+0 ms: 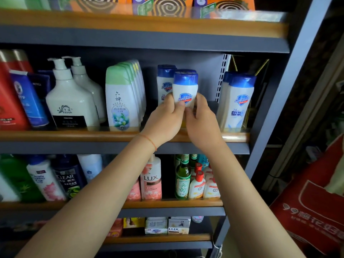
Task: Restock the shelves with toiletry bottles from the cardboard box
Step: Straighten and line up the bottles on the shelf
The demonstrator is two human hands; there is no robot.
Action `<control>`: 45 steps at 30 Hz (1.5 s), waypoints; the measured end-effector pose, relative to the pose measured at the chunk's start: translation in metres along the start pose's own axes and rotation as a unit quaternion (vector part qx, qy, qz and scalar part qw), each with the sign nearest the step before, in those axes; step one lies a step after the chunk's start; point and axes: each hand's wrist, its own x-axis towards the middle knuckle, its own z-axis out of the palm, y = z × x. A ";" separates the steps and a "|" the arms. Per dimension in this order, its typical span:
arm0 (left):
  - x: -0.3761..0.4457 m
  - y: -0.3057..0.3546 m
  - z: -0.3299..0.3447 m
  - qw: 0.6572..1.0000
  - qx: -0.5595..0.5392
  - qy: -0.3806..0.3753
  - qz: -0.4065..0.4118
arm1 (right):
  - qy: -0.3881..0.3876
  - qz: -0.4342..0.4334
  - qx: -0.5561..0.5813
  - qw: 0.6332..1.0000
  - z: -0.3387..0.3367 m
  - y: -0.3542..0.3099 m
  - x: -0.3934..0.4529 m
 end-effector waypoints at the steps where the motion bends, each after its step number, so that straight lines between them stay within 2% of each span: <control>1: 0.001 0.002 0.003 1.000 -0.004 -0.005 0.003 | 0.005 0.000 -0.004 1.000 -0.002 0.002 0.000; 13: 0.003 0.020 0.024 0.997 -0.042 -0.053 0.032 | 0.049 -0.007 -0.019 0.999 -0.020 0.016 -0.007; 16: 0.007 0.021 0.022 0.993 -0.086 -0.078 0.017 | 0.058 -0.037 -0.070 0.995 -0.024 0.017 -0.018; 19: 0.016 0.026 0.022 0.978 -0.197 -0.071 -0.018 | 0.154 -0.119 -0.132 0.972 -0.032 0.022 -0.035; 22: 0.031 0.030 0.030 0.956 -0.287 -0.053 -0.040 | 0.244 -0.137 -0.193 0.941 -0.040 0.039 -0.043; 29: 0.048 0.041 0.050 0.915 -0.397 -0.030 -0.065 | 0.207 -0.119 -0.237 0.942 -0.044 0.066 -0.052; 40: 0.045 0.048 0.061 0.913 -0.403 -0.034 -0.054 | 0.230 -0.149 -0.167 0.947 -0.048 0.063 -0.055; 42: 0.039 0.046 0.051 0.924 -0.380 -0.004 -0.042 | 0.234 -0.179 -0.130 0.947 -0.046 0.054 -0.058; 45: 0.024 0.023 0.032 0.917 -0.369 0.153 -0.003 | 0.177 -0.197 -0.013 0.964 -0.035 0.027 -0.059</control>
